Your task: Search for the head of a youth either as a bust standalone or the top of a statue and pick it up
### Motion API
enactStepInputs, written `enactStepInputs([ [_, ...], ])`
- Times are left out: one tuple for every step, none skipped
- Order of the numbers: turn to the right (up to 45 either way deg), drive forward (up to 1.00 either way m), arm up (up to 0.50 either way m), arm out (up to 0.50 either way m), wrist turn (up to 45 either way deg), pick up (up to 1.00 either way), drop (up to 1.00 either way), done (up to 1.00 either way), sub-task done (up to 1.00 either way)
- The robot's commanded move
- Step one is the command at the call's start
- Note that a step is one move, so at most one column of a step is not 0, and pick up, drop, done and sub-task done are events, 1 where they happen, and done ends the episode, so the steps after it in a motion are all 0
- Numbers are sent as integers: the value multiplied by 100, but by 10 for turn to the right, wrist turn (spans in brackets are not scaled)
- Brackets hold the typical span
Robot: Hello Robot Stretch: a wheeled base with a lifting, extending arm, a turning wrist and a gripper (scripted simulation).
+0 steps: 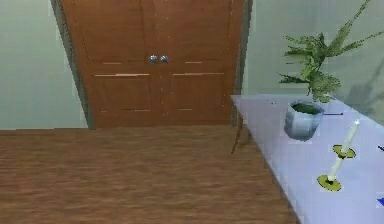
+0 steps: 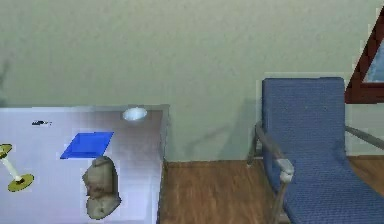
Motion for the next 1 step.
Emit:
enactStepInputs([
  [-240,0,0,0,0,0,0,0,0],
])
